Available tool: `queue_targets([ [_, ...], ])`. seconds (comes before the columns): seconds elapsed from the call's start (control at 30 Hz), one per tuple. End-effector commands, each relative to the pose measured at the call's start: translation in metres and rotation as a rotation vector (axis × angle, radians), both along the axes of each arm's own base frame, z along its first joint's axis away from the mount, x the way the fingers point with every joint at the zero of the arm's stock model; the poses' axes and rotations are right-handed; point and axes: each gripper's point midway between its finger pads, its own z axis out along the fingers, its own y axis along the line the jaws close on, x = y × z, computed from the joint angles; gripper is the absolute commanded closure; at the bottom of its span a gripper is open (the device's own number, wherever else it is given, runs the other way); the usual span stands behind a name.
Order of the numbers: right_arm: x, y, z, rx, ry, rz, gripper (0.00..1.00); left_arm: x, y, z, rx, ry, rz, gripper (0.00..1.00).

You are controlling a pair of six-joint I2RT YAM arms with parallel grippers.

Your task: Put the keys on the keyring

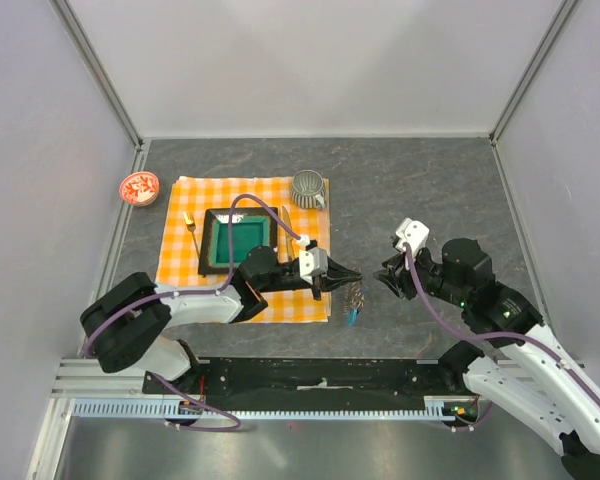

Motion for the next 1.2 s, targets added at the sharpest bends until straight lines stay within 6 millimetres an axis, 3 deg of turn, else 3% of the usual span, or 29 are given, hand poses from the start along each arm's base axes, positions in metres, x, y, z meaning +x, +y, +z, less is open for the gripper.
queue_targets([
  [0.0, 0.012, 0.008, 0.001, 0.164, 0.066, -0.127, 0.59, 0.012, 0.010, 0.055, -0.297, -0.048, 0.082, 0.98],
  [0.33, 0.007, 0.013, -0.025, 0.224, 0.103, -0.123, 0.59, 0.013, 0.016, 0.062, -0.405, -0.043, 0.074, 0.98],
  [0.5, 0.014, 0.009, -0.022, 0.241, 0.052, -0.151, 0.58, 0.010, 0.016, 0.062, -0.401, -0.051, 0.057, 0.98],
  [0.87, 0.013, 0.022, -0.037, 0.256, 0.017, -0.074, 0.59, 0.006, 0.017, 0.065, -0.401, -0.060, 0.027, 0.98],
  [1.17, 0.010, 0.030, -0.036, 0.322, -0.014, -0.024, 0.70, -0.005, 0.016, 0.070, -0.402, -0.078, -0.034, 0.98],
])
